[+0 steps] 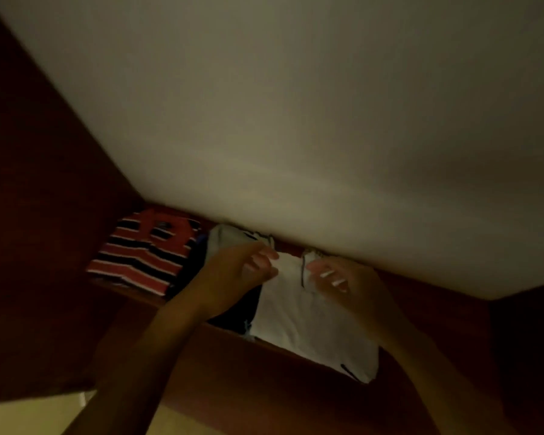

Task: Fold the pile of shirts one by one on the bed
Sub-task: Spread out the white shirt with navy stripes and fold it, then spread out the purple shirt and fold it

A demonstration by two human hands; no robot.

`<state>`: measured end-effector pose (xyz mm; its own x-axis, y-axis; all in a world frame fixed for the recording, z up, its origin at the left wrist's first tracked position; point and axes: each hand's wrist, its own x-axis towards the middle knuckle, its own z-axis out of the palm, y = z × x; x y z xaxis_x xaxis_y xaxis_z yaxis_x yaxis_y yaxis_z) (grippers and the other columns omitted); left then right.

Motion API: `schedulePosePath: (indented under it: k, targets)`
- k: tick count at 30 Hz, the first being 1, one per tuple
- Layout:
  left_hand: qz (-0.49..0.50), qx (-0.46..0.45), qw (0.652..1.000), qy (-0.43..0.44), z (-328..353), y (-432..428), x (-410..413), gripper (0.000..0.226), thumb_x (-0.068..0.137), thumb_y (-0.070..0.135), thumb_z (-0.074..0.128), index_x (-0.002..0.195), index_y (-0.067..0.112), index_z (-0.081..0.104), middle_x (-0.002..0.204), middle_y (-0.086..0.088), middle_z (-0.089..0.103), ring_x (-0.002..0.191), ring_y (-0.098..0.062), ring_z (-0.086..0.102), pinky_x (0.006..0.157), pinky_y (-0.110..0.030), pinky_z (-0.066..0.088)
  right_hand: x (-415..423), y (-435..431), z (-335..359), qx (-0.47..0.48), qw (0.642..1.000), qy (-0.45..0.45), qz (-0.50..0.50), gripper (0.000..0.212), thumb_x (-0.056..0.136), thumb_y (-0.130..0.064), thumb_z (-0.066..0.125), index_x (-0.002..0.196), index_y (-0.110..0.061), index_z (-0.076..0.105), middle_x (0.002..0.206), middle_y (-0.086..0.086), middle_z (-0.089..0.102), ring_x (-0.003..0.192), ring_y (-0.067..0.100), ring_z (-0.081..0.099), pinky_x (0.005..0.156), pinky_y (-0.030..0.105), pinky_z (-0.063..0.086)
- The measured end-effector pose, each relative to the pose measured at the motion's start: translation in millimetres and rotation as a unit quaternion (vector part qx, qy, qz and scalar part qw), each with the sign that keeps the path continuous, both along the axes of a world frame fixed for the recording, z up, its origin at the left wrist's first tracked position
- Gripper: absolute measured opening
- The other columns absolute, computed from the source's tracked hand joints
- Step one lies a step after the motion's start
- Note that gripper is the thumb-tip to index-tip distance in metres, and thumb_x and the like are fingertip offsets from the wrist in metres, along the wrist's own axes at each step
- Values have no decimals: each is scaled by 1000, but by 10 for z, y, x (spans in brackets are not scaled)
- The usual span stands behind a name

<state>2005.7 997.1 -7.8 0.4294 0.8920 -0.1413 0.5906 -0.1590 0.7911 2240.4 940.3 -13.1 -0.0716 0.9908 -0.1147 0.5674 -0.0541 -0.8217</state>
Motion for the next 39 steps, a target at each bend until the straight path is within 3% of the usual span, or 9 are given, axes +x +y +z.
schedulePosePath:
  k: [2,4,7,12,17,22,25,31,39]
  targets:
    - [53,37,998,-6,654,-323,-374,29,92,31,71,105,52,55,99,43,61,98,22,55,78,0,40,-349,-80,624,13,999,19,48,18,94,-19,65,111,-22,69,101,-13,69,90,-1,63,77,8,47]
    - [108,60,992,-10,1230,-679,-768,23,92,29,71,108,41,61,102,31,66,98,15,59,79,-8,45,-714,-183,1178,40,995,39,78,17,95,-21,64,110,-27,71,96,-18,70,91,-1,65,71,12,49]
    - [192,78,978,-14,1944,-1362,-1399,22,93,29,69,115,28,66,109,16,69,102,4,63,87,-21,49,-1353,-402,1865,81,984,58,147,16,96,-29,62,109,-32,71,98,-18,70,93,-3,64,76,12,50]
    - [327,159,931,17,2903,-2930,-2321,25,91,29,70,115,26,69,102,13,71,97,-2,65,85,-23,51,-2579,-1218,2706,137,941,50,305,18,97,-35,59,113,-35,68,103,-23,67,96,-7,62,77,12,50]
    - [478,178,858,59,3444,-5020,-2975,18,91,29,69,110,31,69,96,15,70,93,-5,64,81,-25,52,-3693,-2567,3271,198,866,60,455,15,96,-39,59,108,-38,69,93,-21,67,89,-2,63,71,13,51]
    - [641,187,740,80,3647,-7169,-3087,14,91,37,67,104,38,69,92,24,69,94,0,64,75,-11,50,-4569,-3983,3504,211,763,71,607,18,92,-50,55,106,-45,66,95,-26,65,90,-5,63,68,14,53]
    - [707,195,675,83,3688,-8034,-2964,15,89,41,67,102,37,70,90,22,70,91,-2,66,73,-7,47,-4945,-4673,3546,205,689,59,693,24,93,-53,51,111,-45,65,101,-25,65,92,-3,63,76,24,58]
    - [771,186,604,78,3642,-8762,-3126,11,91,34,69,102,36,70,91,18,70,87,-4,65,74,-12,47,-5611,-5451,3642,230,594,52,769,30,92,-55,49,111,-40,67,99,-24,66,90,-4,61,79,27,56]
    - [790,163,587,66,3444,-8633,-4231,10,91,36,70,101,36,70,94,19,70,90,-3,65,77,-15,51,-6993,-5436,3521,234,571,75,784,16,93,-44,59,106,-43,68,93,-27,67,85,-5,62,73,20,53]
